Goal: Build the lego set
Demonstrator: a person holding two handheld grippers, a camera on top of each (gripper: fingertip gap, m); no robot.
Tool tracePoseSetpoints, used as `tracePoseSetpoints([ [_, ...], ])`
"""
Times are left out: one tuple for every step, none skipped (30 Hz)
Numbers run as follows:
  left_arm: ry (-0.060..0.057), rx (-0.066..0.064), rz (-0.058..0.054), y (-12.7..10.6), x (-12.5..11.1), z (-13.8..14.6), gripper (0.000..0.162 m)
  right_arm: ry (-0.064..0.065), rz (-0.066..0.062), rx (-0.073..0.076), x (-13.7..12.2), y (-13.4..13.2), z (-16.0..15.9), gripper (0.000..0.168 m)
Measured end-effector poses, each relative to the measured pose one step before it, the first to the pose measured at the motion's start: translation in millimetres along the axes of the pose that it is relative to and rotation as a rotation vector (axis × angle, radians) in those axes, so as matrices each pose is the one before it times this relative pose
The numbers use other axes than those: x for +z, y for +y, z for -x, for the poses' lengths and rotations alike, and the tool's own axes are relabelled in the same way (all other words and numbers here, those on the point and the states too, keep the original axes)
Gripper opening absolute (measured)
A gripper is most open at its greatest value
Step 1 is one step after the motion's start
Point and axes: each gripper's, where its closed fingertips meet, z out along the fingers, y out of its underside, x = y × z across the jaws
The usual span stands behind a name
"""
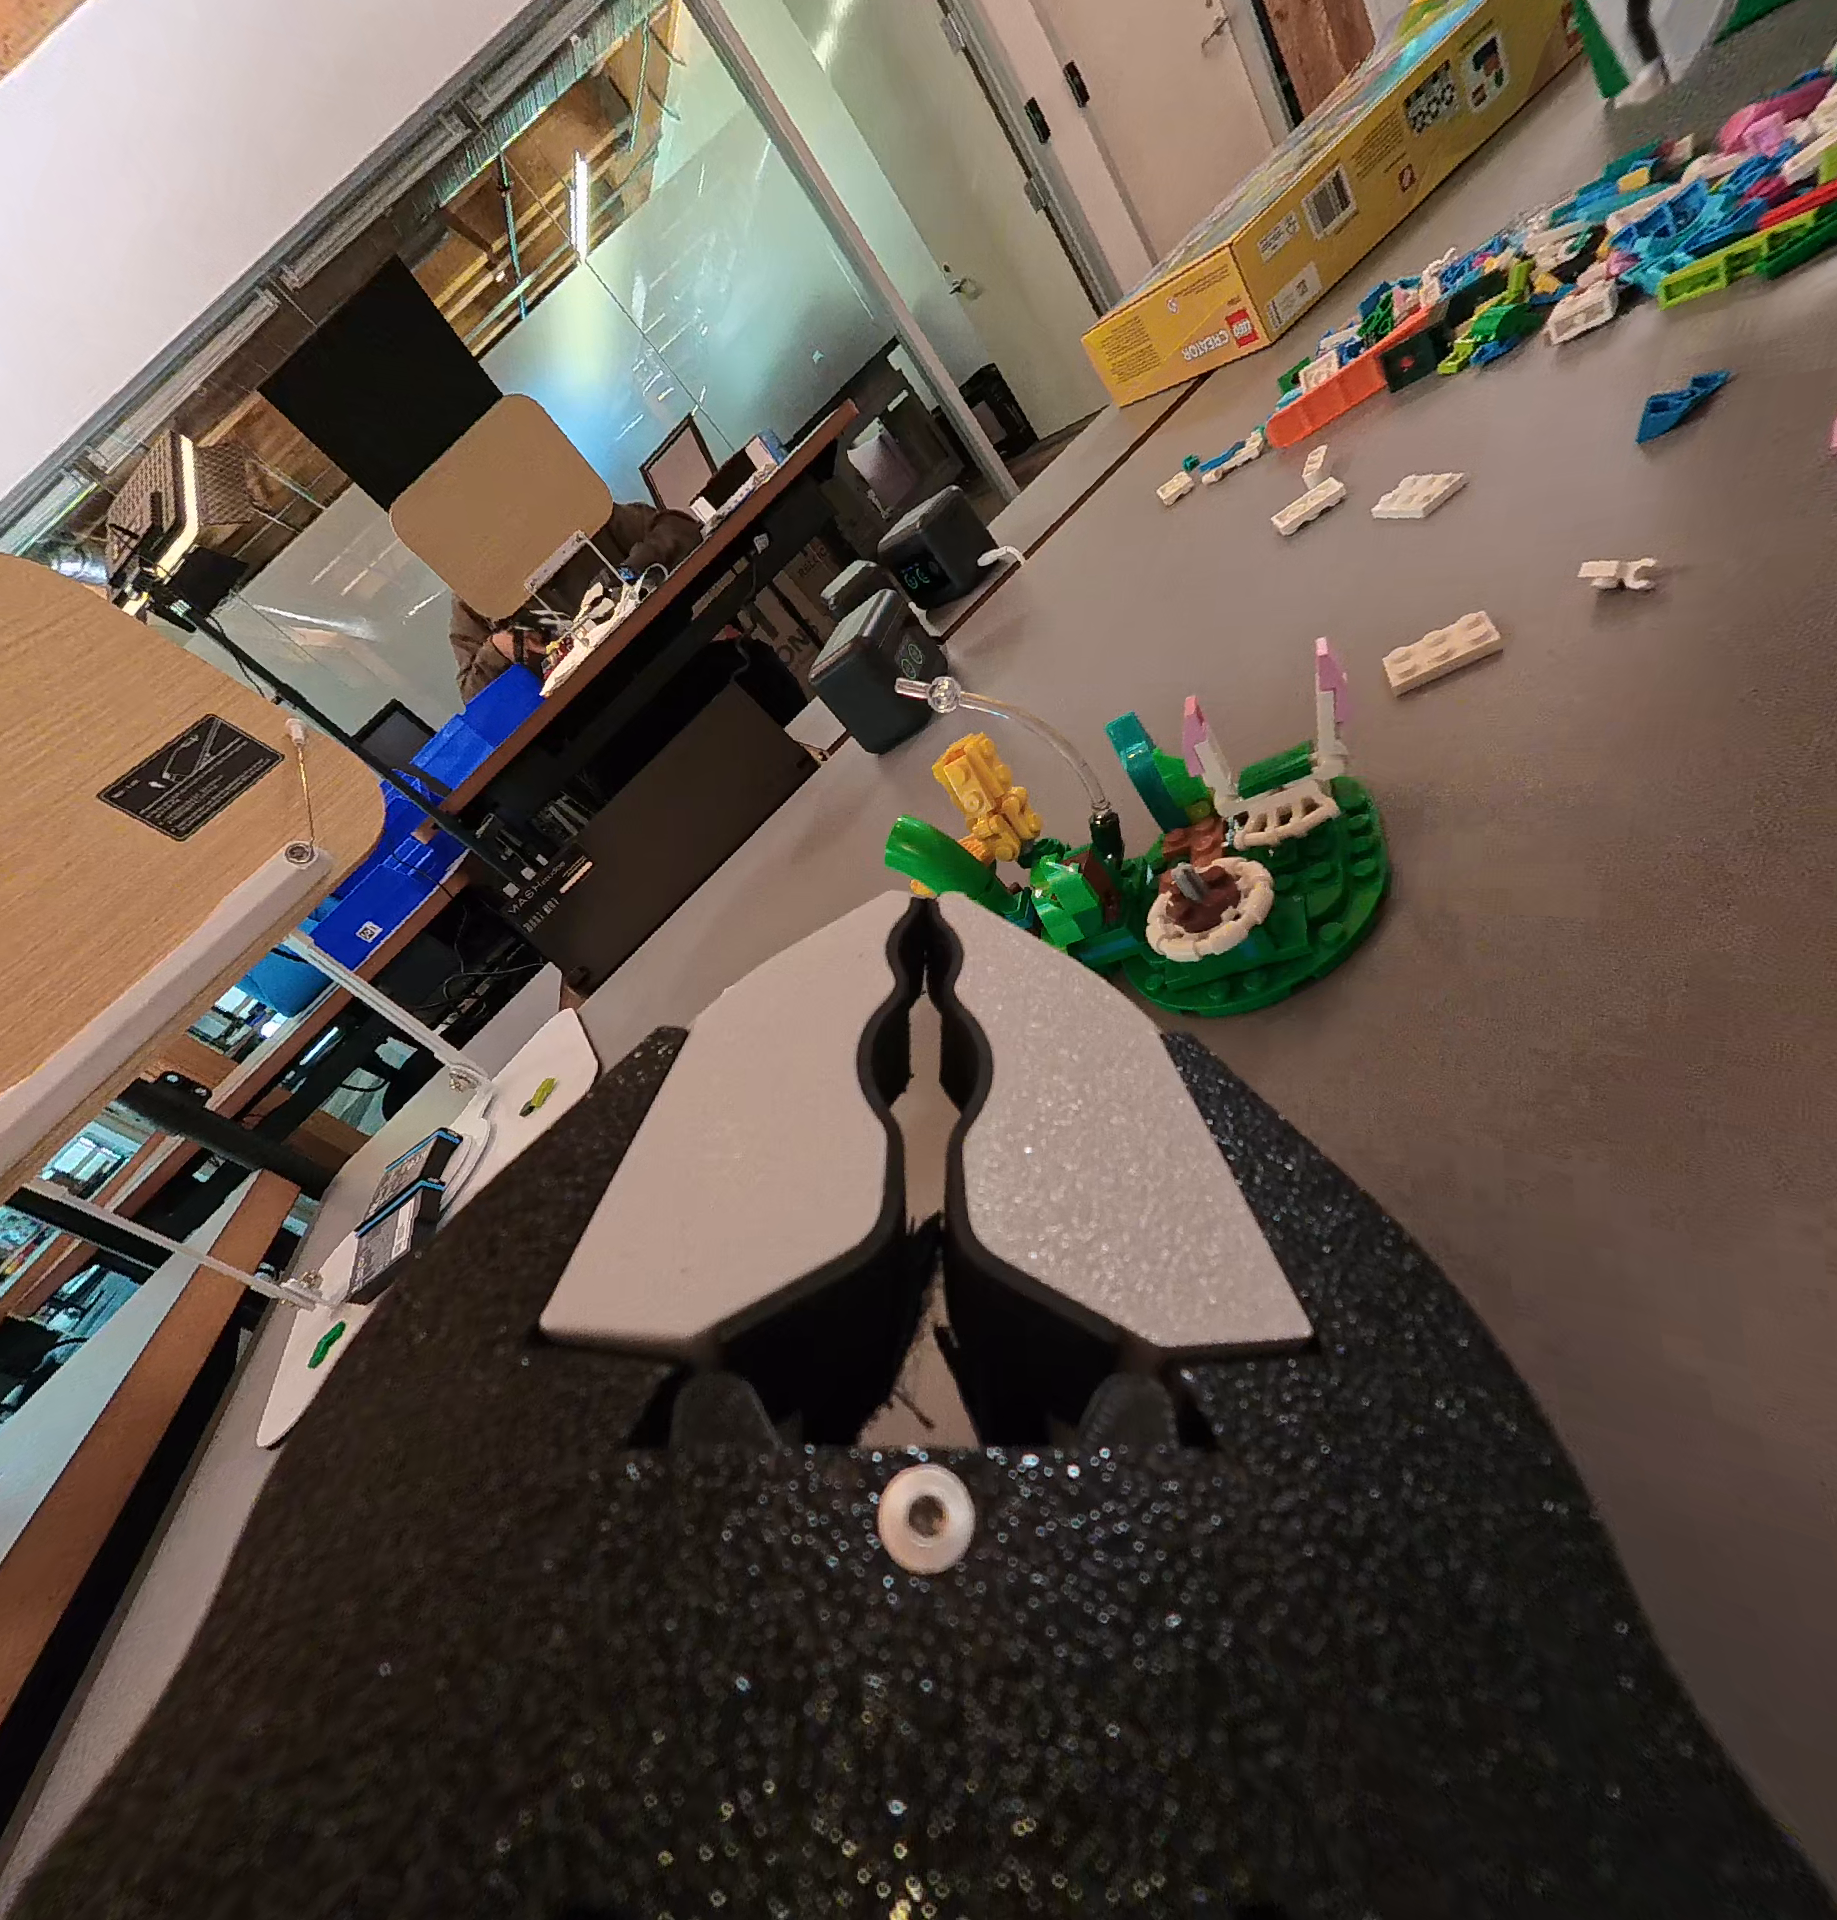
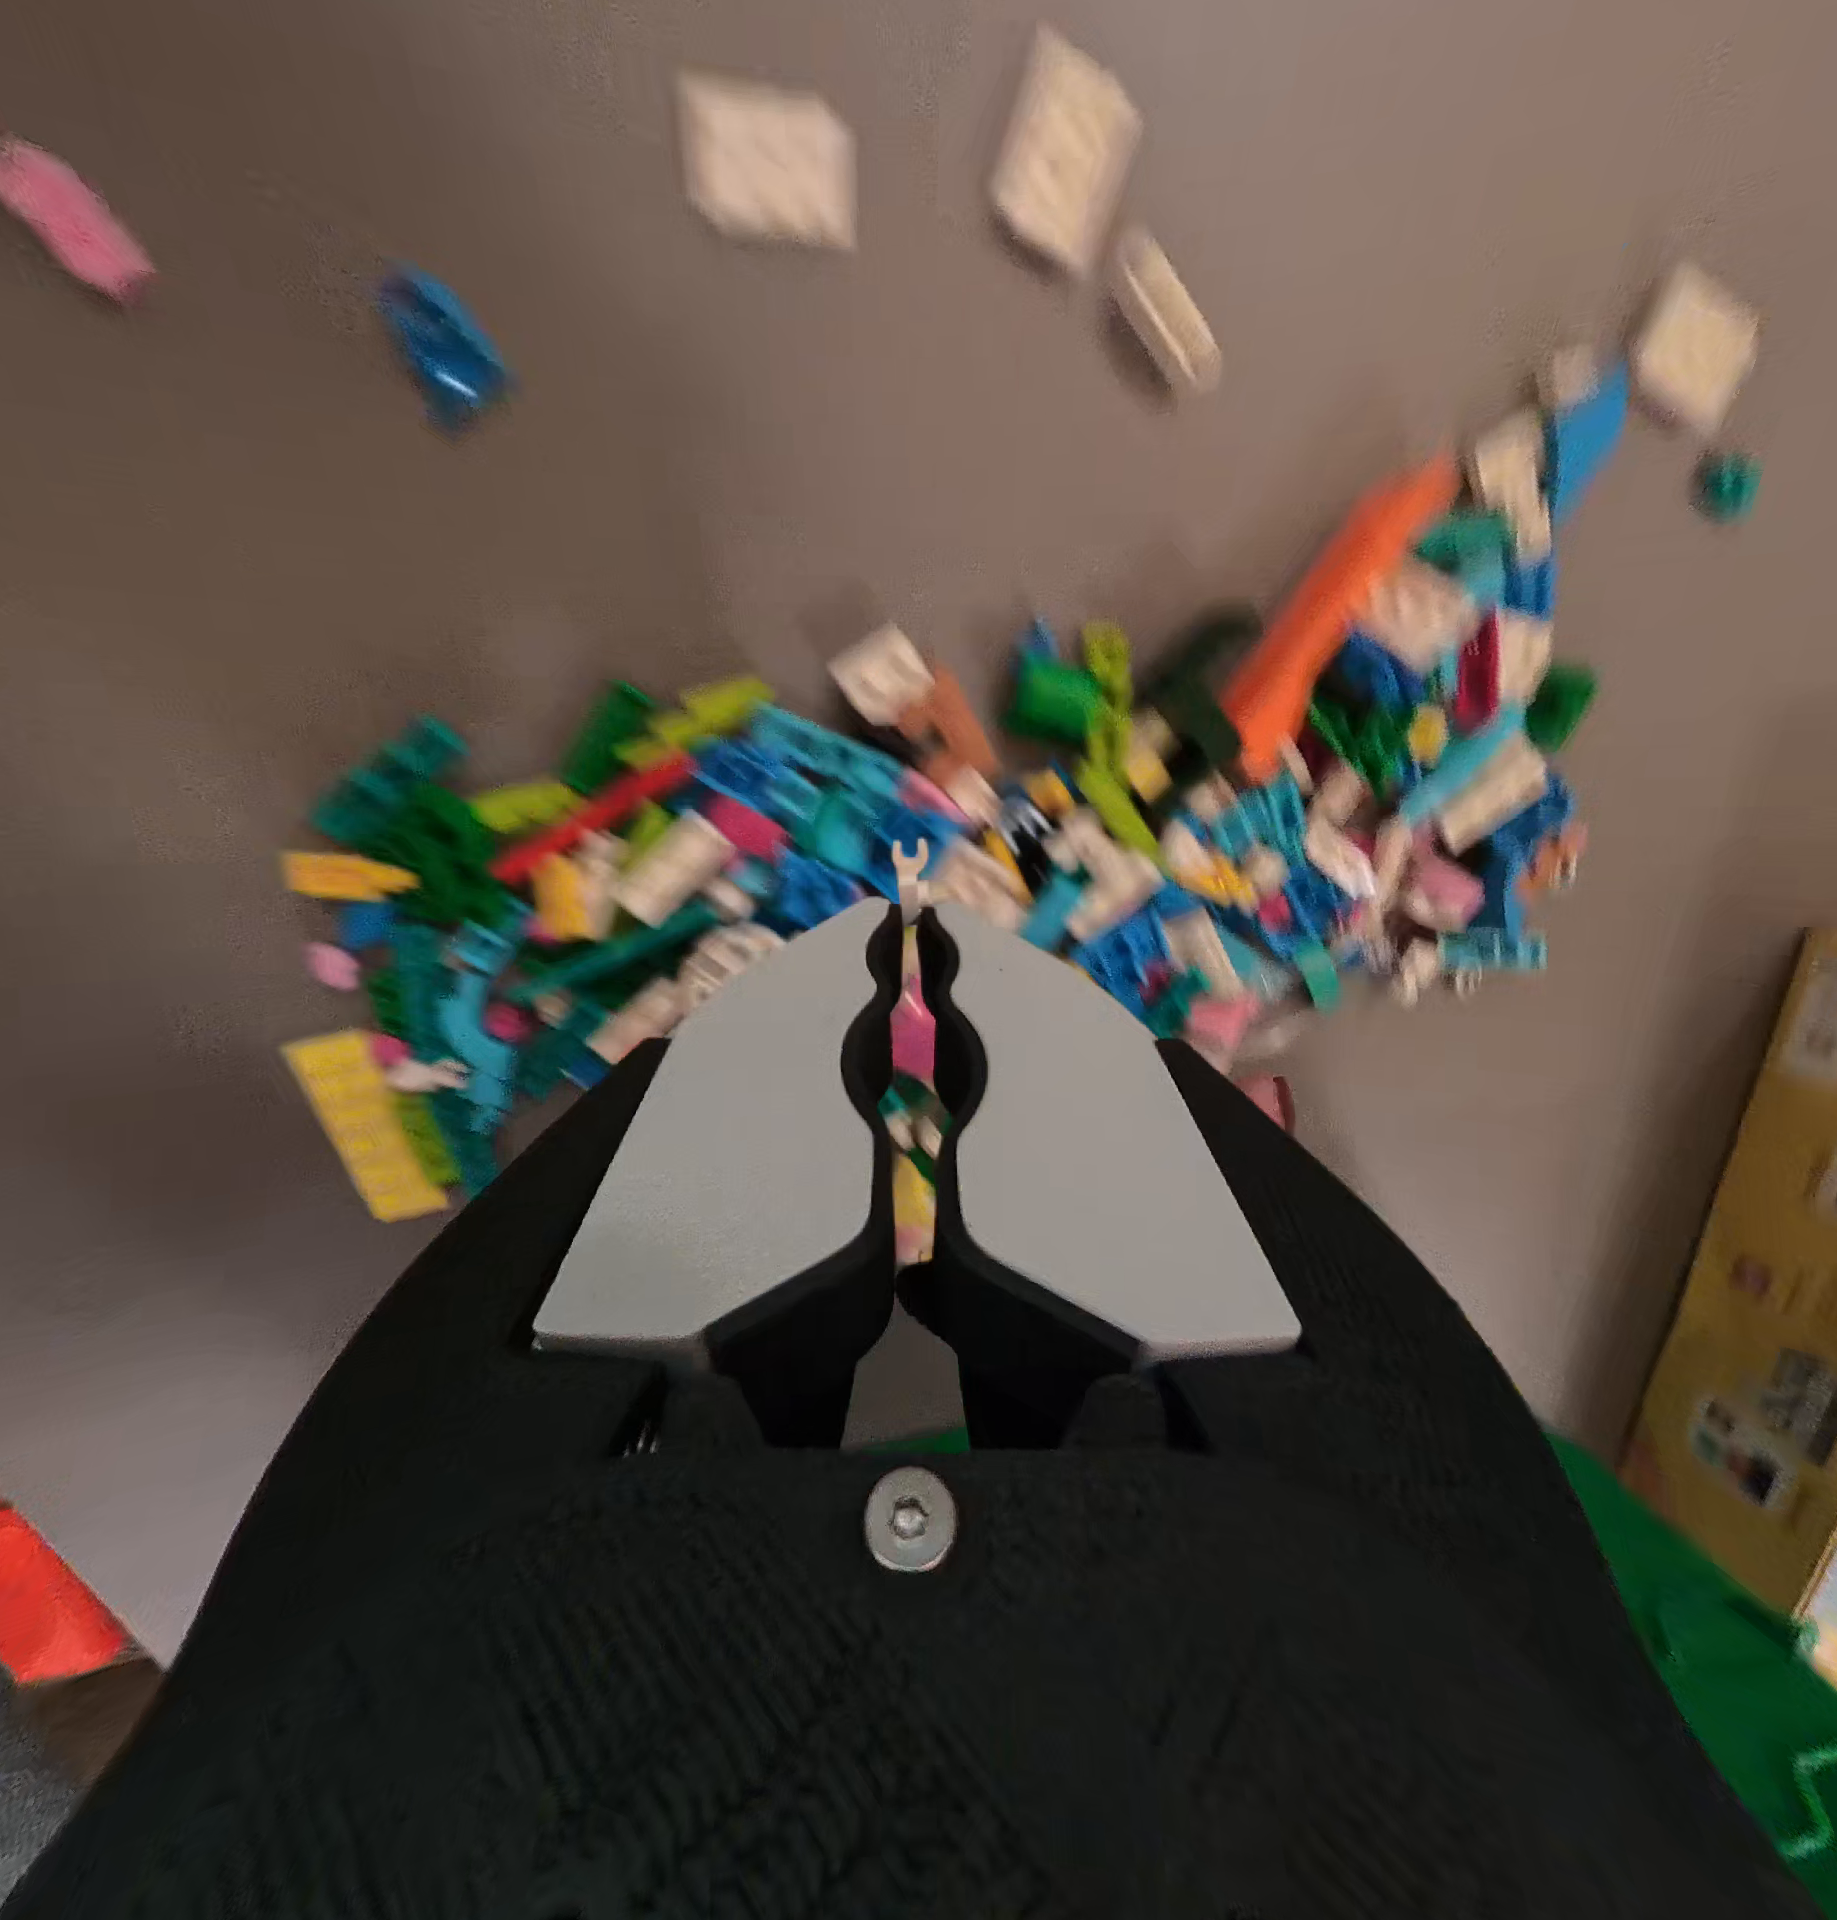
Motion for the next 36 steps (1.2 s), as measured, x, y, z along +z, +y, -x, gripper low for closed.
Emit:
tracePoseSetpoints([
  [0.0005,0.0003,0.0004,0.1,0.07,-0.13,0.0,-0.0059,-0.0357,-0.0581,-2.96,-16.61,16.17,0.002],
  [-0.0001,0.0004,0.0003,0.01,0.07,0.02,0.0,-0.0141,-0.0289,-0.0662,-0.3,-16.89,18.06,0.002],
  [0.0001,0.0001,0.0002,0.0,0.08,-0.04,0.0,-0.0179,-0.0191,-0.0675,2.24,-16.15,18.03,0.002],
  [-0.0005,-0.0003,0.0006,0.13,0.22,0.14,0.0,-0.0176,-0.0038,-0.0609,4.18,-13.8,16.24,0.002],
  [-0.0004,-0.0003,0.0005,0.09,0.09,0.08,0.0,-0.0115,0.0097,-0.0522,4.95,-10.74,13.17,0.002],
  [-0.0007,-0.0007,-0.0002,-0.05,0.05,0.17,0.0,-0.0021,0.014,-0.0432,4.62,-8.2,9.47,0.002],
  [-0.0007,-0.0011,-0.0012,-0.12,-0.07,0.21,0.0,-0.0006,0.0083,-0.0318,3.99,-6.7,7.3,0.002],
  [0.0,-0.0011,-0.0008,-0.09,0.0,0.09,0.0,-0.009,-0.0011,-0.0181,3.55,-5.93,6.68,0.002],
  [0.0005,-0.0003,-0.001,-0.07,-0.11,-0.02,0.0,-0.013,-0.006,-0.0069,3.49,-5.2,5.87,0.002],
  [0.0005,-0.0001,-0.0013,-0.23,-0.17,-0.16,0.0,-0.0109,-0.003,-0.0028,3.6,-3.52,4.62,0.002],
  [0.0006,-0.0006,-0.0015,-0.19,-0.12,-0.14,0.0,-0.0046,0.0044,-0.003,3.35,-1.64,3.06,0.002],
  [0.0004,-0.0006,-0.001,-0.17,-0.03,0.0,0.0,0.0011,0.0069,-0.0023,2.98,-0.44,1.72,0.002],
  [0.0004,-0.0002,-0.0005,-0.06,0.04,-0.07,0.0,-0.002,0.0014,0.0025,2.49,-0.75,1.55,0.002],
  [0.0002,-0.0006,-0.0004,0.03,-0.02,0.03,0.0,-0.0066,-0.0039,0.0077,2.3,-1.21,1.81,0.002],
  [0.0001,-0.0005,-0.0004,-0.08,0.12,-0.08,0.0,-0.0048,-0.0021,0.0082,2.04,-0.64,1.4,0.002],
  [0.0,0.0003,-0.0002,-0.02,0.01,0.02,0.0,0.0001,0.0039,0.0051,1.84,0.43,0.78,0.002],
  [0.0,0.0006,0.0,0.05,0.1,-0.05,0.0,0.0014,0.0069,0.004,1.98,1.03,0.61,0.002],
  [0.0003,0.0008,0.0004,0.02,0.12,-0.18,0.0,-0.0001,0.0049,0.0075,1.85,0.85,0.71,0.002],
  [0.0002,0.0011,0.0,0.06,0.09,-0.03,0.0,-0.0002,-0.0031,0.0124,0.76,-0.26,0.47,0.005],
  [0.0,0.0011,0.0,-0.06,0.02,-0.15,0.0,-0.0106,-0.0075,0.0139,-0.74,-0.57,1.94,0.013],
  [0.0006,0.0008,0.0,0.11,0.19,-0.2,0.0,-0.0171,-0.0054,0.0162,-1.46,-0.19,3.1,0.02],
  [-0.0001,0.0006,0.0007,0.11,0.14,-0.06,0.0,-0.0082,-0.0029,0.0173,-1.57,0.26,2.22,0.025],
  [-0.0003,0.0002,0.0003,0.07,0.11,0.09,0.0,0.0049,-0.0052,0.0147,-1.9,0.32,0.61,0.028],
  [-0.0004,-0.0006,-0.0007,-0.1,0.05,0.01,0.0,0.0141,-0.0152,0.0112,-2.36,-0.68,-0.36,0.028],
  [-0.0004,-0.001,-0.0002,0.0,0.09,0.19,0.0,0.0221,-0.0285,0.0078,-2.46,-2.38,-1.53,0.027],
  [0.0,-0.0005,0.0003,0.04,0.2,-0.02,0.0,0.0283,-0.0373,0.007,-2.14,-3.7,-2.54,0.025],
  [-0.0001,0.0001,0.0001,0.12,0.13,0.01,0.0,0.025,-0.0394,0.0095,-1.55,-4.26,-2.34,0.023],
  [0.0004,0.0007,0.0001,0.03,0.18,-0.12,0.0,0.01,-0.034,0.0097,-0.47,-3.97,-0.21,0.021],
  [0.0,0.0006,-0.0006,-0.06,0.01,-0.1,0.0,0.0057,-0.0243,0.0032,0.42,-2.9,0.53,0.021],
  [-0.0003,-0.0001,-0.0001,-0.04,0.1,0.0,0.0,0.0107,-0.011,-0.0031,0.58,-1.14,-0.07,0.021],
  [-0.0001,-0.0002,0.0001,0.04,0.12,0.05,0.0,0.0073,0.0041,-0.0025,0.25,1.27,0.08,0.021],
  [-0.0002,0.0001,0.0003,0.09,0.08,-0.06,0.0,0.0036,0.0089,0.0027,-0.12,2.14,-0.04,0.021],
  [0.0,0.0002,0.0003,0.14,0.12,-0.01,0.0,0.0006,0.004,0.0074,-0.19,1.63,-0.16,0.021],
  [0.0001,0.0005,-0.0005,-0.05,0.0,-0.12,0.0,-0.0054,0.0005,0.0106,-0.14,1.36,0.35,0.021],
  [0.0,0.0008,-0.0002,-0.06,0.16,-0.14,0.0,-0.0038,-0.0005,0.0126,0.04,1.15,-0.16,0.02],
  [0.0006,0.0007,0.0,0.05,0.09,-0.12,0.0,0.0008,0.0008,0.0108,0.34,1.09,-0.8,0.02],
])
